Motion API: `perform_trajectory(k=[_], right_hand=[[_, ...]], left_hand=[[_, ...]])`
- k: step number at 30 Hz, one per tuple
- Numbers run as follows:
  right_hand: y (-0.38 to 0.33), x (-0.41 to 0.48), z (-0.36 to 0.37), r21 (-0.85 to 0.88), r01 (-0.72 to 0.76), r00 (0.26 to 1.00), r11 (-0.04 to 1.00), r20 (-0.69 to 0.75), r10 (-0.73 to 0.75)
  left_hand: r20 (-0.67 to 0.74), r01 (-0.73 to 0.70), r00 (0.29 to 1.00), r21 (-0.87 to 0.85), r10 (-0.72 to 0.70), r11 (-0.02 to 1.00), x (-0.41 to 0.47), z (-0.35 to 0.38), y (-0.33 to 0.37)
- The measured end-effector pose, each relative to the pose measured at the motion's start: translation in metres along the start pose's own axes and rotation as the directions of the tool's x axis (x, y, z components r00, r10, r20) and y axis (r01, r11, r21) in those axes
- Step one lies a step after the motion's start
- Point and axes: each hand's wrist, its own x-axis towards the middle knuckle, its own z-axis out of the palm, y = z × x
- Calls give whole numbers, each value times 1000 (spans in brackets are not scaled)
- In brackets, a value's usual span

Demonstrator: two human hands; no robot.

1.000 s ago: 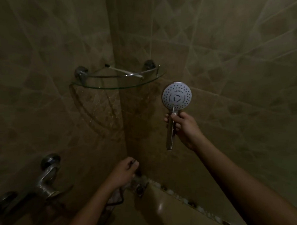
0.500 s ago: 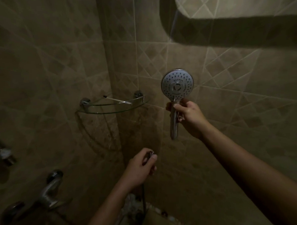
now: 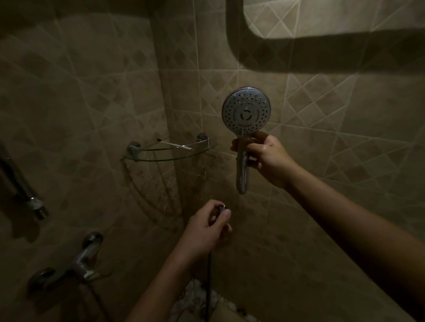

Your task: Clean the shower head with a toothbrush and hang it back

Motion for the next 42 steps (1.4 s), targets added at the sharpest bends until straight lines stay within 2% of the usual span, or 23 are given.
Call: perform_trajectory(k=[9,13,18,24,29,35,39,42], right_hand=[[2,-6,8,38,16,993,999,115,-20],[1,-6,11,34,19,991,999,128,-23],[-2,-5,16,69,8,993,998,116,-16],[-5,-7,20,84,-3,991,996,131,-8],[-2,-8,24,97,-5,991,995,130,-8],[-1,-7,25,124,-12,989,992,148,-7],[-5,-4,16,89,-26,967,996,255,2],[-12,-2,9,75,-55,938,996,345,26]], left_hand=[[-38,16,999,-2,-17,1000,5,5,1],[-61,70,996,-30,-72,997,11,8,2],[-74,133,988,14,-132,991,19,7,-2],[-79,187,978,-60,-192,980,25,6,-8],[-97,141,984,-87,-149,986,24,4,-9],[-80,1,997,-156,-14,988,20,5,-7],[-63,-8,998,-223,-6,975,17,5,-7],[8,-8,1000,-256,11,967,15,4,-7]])
